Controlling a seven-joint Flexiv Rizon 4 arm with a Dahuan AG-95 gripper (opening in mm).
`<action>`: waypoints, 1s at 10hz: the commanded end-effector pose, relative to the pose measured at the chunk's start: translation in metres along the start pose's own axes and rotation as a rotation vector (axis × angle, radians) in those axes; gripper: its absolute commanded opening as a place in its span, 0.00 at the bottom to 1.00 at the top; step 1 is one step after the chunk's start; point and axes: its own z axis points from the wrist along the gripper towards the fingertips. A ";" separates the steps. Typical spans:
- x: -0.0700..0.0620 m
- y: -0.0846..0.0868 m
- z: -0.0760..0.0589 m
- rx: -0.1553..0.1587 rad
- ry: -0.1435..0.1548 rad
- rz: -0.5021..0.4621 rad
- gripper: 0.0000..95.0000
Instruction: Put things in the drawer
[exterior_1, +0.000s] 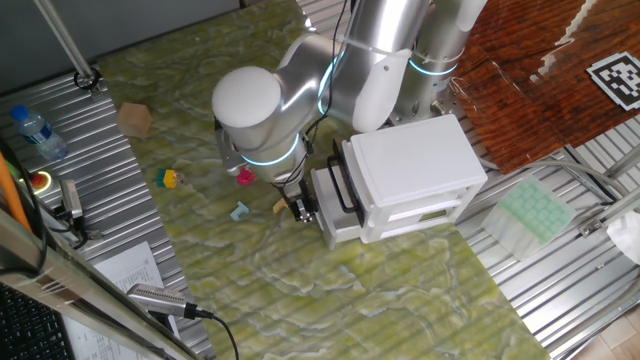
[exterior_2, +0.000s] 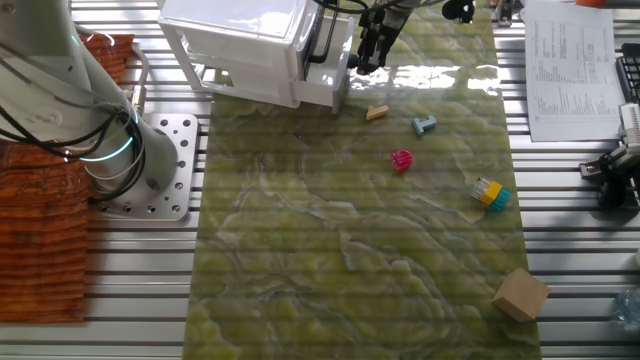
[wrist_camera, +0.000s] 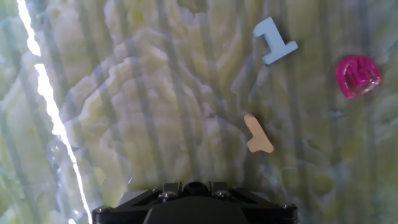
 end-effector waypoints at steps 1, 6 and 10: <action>0.000 0.000 0.001 -0.011 0.020 0.005 0.00; 0.000 -0.002 0.005 -0.006 0.039 0.000 0.00; 0.000 -0.002 0.004 0.001 0.007 -0.029 0.40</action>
